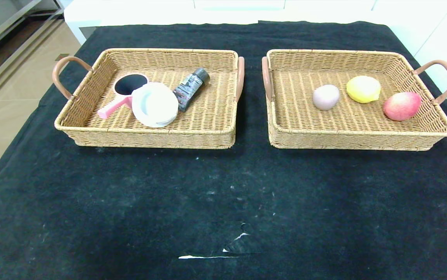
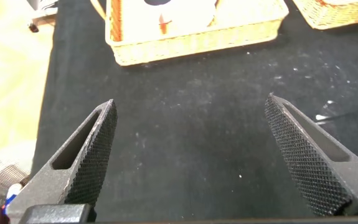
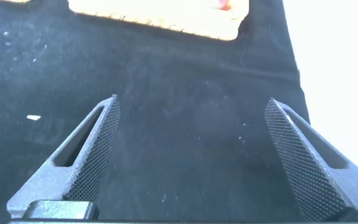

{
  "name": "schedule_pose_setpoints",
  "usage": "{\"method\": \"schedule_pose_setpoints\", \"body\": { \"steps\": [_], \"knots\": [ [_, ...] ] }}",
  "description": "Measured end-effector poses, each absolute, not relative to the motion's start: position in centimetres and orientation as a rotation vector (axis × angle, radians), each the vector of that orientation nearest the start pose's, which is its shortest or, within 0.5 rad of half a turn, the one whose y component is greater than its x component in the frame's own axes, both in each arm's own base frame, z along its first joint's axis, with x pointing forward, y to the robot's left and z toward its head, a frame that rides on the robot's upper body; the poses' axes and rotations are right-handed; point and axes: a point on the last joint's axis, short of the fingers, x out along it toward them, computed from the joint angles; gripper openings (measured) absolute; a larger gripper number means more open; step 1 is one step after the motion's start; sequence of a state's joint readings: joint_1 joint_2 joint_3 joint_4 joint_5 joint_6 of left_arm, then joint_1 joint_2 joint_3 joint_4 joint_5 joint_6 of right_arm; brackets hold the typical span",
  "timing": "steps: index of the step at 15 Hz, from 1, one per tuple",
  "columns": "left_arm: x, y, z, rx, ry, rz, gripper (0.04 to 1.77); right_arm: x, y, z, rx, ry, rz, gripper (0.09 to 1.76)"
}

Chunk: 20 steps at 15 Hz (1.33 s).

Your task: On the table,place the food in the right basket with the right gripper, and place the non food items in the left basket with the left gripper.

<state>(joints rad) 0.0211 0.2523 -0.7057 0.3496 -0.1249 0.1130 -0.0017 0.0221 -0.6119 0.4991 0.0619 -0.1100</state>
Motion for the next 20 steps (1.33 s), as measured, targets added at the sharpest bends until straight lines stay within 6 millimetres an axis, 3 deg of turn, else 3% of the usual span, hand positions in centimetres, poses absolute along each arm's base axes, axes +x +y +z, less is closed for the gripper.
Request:
{"method": "schedule_pose_setpoints", "body": {
  "steps": [3, 5, 9, 12, 18, 20],
  "knots": [
    [-6.8, -0.4, 21.1, 0.129, -0.170, -0.121, 1.72, -9.1, 0.1, 18.1, -0.077, -0.235, 0.013, 1.70],
    [-6.7, -0.4, 19.3, 0.135, -0.218, -0.143, 1.72, -7.9, 0.0, 17.4, -0.066, -0.285, -0.001, 1.70],
    [-4.6, -0.4, 13.8, 0.117, -0.163, -0.152, 1.72, -4.0, 0.0, 12.4, -0.060, -0.203, -0.007, 1.70],
    [-3.0, -0.3, 10.4, 0.097, -0.159, -0.139, 1.72, -2.5, 0.0, 8.7, -0.043, -0.075, -0.001, 1.70],
    [-2.3, 0.0, 7.6, 0.049, -0.002, -0.013, 1.72, -2.3, 0.0, 7.6, -0.022, -0.002, 0.003, 1.70],
    [-2.3, 0.0, 7.7, 0.039, -0.007, -0.006, 1.72, -2.3, 0.0, 7.6, -0.019, 0.000, 0.003, 1.70]
  ]
}}
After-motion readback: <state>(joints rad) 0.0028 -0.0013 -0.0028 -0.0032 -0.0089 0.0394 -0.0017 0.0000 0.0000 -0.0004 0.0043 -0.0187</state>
